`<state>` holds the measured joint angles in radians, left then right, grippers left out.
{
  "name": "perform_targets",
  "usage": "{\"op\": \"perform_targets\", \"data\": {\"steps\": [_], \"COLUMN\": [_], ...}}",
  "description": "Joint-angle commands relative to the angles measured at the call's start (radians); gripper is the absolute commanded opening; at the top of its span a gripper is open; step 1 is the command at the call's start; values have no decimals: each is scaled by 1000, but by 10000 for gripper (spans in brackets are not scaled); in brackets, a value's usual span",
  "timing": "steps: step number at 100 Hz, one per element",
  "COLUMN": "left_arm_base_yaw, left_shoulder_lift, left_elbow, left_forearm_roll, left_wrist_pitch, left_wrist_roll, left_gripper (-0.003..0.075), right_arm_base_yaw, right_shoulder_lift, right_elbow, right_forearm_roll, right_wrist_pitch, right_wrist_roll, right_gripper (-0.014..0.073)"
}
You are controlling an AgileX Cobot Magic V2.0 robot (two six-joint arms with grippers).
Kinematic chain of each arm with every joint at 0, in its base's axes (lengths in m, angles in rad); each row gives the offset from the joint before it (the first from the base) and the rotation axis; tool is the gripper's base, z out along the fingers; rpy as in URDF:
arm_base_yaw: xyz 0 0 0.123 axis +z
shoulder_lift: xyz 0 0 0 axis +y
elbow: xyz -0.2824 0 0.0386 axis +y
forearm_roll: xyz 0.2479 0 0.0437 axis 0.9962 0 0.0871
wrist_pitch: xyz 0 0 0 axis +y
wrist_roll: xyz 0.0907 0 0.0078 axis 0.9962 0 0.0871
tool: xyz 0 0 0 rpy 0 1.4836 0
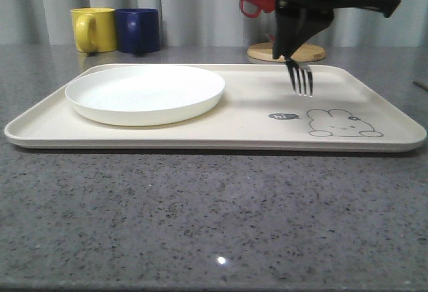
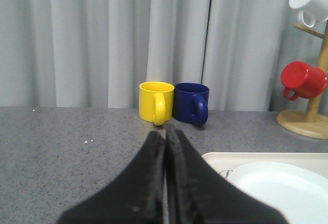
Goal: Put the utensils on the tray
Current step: 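Carry the fork onto the tray beside the plate and release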
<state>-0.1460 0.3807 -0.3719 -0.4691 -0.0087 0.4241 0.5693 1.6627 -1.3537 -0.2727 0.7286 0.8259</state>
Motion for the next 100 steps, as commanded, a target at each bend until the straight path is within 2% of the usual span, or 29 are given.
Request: {"op": "perform_targets", "data": {"steps": [1,39,54,63,87,100], "left_arm_base_yaw": [-5,-5,-5,-5,-5,-5], "left_shoulder_lift": [5,5,5,5,5,5], "left_elbow": [-27,-27,-27,-27,-27,-27], "left_forearm_roll": [-5,-5,-5,-5,-5,-5], "left_wrist_pitch": [-72,-72,-72,-72,-72,-72], "left_wrist_roll": [-1,-1,-1,-1,-1,-1], "left_gripper": [-18,-18,-18,-18,-18,-18], "right_arm_base_yaw": [15,15,15,15,15,15], "right_shoulder_lift": [-2,89,95,95,95,83], "right_elbow": [-60,-74,-74,-74,-74,-74], "right_forearm_roll": [-48,-41,-41,-41,-32,-31], "right_wrist_pitch": [-43,-32,-32,-32,-32,-28], "right_wrist_roll": [23,39,39,39,39,39], "right_gripper": [-27,-27,0,66,337,385]}}
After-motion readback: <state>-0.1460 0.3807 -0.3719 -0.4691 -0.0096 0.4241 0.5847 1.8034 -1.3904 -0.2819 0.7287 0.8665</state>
